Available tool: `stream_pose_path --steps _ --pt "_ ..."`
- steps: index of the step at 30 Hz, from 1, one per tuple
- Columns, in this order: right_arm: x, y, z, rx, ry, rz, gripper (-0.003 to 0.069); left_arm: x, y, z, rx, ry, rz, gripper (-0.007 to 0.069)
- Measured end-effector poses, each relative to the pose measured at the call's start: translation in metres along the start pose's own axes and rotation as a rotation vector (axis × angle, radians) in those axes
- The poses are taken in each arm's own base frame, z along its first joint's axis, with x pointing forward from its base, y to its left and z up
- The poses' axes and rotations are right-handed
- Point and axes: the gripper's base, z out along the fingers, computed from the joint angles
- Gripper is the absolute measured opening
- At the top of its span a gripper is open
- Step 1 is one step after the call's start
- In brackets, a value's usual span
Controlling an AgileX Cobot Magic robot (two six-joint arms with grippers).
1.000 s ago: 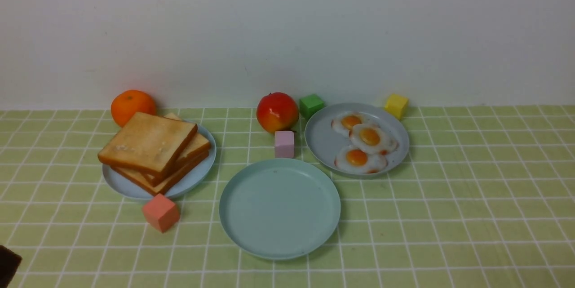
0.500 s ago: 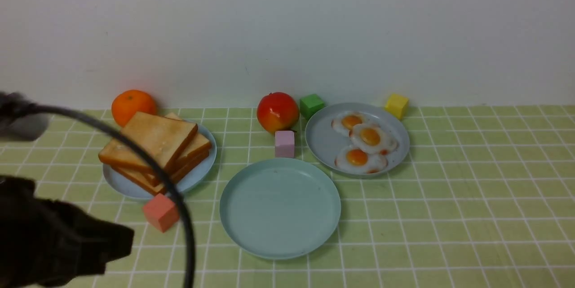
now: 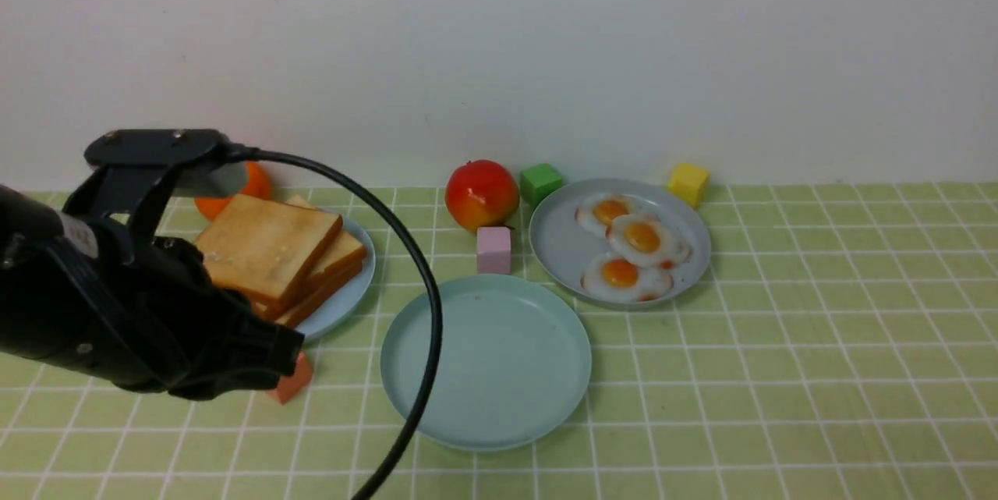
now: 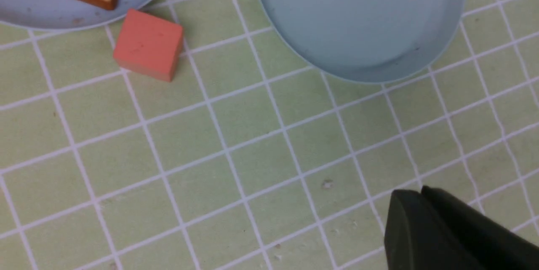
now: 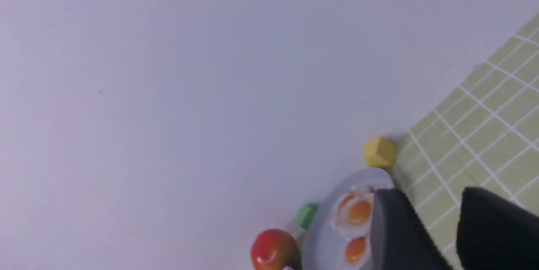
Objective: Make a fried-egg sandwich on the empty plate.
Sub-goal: Use the left arm to grab a slice of bread
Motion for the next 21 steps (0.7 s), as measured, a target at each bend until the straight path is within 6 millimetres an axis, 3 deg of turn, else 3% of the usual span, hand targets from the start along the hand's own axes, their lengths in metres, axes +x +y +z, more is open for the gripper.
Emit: stream_pose_path --steps 2,3,4,9,10,14,21 --pt "0.0 0.004 -0.001 0.001 0.034 0.005 0.023 0.0 0.0 0.001 -0.002 0.002 0.006 0.0028" --pt "-0.003 0.019 -0.003 -0.011 0.127 -0.027 0.0201 0.0 0.001 0.002 -0.004 0.009 0.016 0.0028" --pt "-0.004 0.021 -0.004 -0.012 0.142 -0.037 0.019 -0.001 0.001 0.002 -0.004 0.009 0.019 0.0028" --pt "-0.032 0.089 -0.017 -0.013 0.624 -0.416 -0.0001 -0.01 0.001 0.003 -0.022 0.013 0.03 0.0028" --pt "-0.041 0.103 -0.018 0.004 0.737 -0.49 -0.001 -0.017 0.002 0.006 -0.034 0.02 0.024 0.0028" --pt "-0.062 0.131 -0.012 0.013 0.906 -0.664 -0.001 -0.044 0.008 0.029 -0.071 0.047 0.018 0.0028" --pt "-0.08 0.163 -0.002 -0.118 0.937 -0.767 -0.0008 -0.099 0.037 0.079 -0.17 0.051 -0.058 0.0043"
